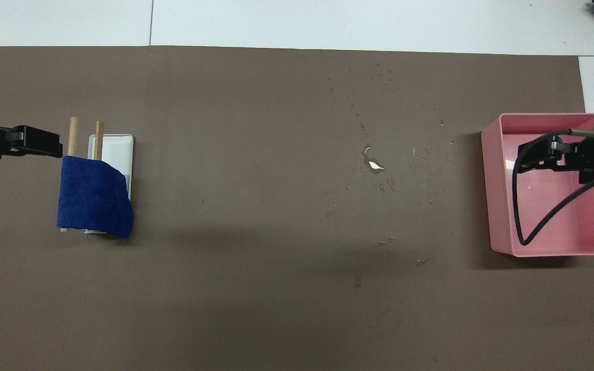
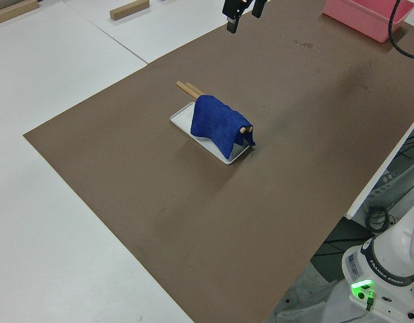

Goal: Wipe water with towel using both arms

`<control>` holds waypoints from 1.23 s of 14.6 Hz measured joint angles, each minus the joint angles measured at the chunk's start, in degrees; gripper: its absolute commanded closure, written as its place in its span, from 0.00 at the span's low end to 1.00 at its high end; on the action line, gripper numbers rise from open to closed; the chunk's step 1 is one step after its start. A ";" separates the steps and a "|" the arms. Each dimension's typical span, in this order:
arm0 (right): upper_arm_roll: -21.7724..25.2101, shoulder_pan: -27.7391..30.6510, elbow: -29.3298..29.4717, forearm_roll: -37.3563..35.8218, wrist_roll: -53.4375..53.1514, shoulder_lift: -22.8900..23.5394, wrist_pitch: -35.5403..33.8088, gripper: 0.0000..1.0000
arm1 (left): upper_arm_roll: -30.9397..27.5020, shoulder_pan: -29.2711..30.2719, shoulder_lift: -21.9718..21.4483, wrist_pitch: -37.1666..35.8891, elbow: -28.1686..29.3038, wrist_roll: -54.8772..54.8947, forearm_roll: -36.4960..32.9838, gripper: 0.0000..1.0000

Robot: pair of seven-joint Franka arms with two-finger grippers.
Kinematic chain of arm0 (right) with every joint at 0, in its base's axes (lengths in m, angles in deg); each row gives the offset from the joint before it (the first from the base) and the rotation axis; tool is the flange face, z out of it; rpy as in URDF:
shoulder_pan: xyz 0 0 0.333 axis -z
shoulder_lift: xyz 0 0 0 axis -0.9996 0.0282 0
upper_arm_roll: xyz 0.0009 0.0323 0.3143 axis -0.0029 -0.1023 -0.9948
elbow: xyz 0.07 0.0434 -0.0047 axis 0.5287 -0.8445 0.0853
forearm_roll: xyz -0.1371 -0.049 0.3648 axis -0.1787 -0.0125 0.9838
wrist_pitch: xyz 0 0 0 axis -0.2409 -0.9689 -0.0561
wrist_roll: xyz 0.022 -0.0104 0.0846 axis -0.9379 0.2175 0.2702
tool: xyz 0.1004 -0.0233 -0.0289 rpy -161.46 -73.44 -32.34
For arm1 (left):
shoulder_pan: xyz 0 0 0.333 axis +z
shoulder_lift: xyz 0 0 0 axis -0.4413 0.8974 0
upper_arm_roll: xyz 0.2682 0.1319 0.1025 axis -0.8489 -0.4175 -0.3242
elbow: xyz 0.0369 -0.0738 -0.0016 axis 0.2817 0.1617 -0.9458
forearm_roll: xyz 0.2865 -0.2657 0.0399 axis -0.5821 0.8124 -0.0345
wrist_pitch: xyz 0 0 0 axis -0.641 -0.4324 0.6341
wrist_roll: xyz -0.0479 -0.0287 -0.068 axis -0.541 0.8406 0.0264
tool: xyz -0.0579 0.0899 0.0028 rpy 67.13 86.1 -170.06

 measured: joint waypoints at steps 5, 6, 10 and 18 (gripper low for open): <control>0.01 0.00 -0.21 0.06 0.00 0.00 -0.08 0.00 | 0.00 0.00 0.00 0.00 0.00 0.00 0.00 0.00; 0.01 0.00 -0.25 0.06 0.00 0.00 -0.18 0.00 | 0.00 0.00 0.00 0.00 0.00 0.00 0.00 0.00; 0.05 0.00 -0.42 0.06 0.00 -0.03 -0.64 0.00 | -0.18 0.06 0.00 0.30 0.01 -0.03 0.00 0.00; 0.06 0.00 -1.56 0.06 -0.01 -0.41 -0.65 0.00 | -0.73 1.77 -0.71 8.60 5.48 0.58 0.00 0.00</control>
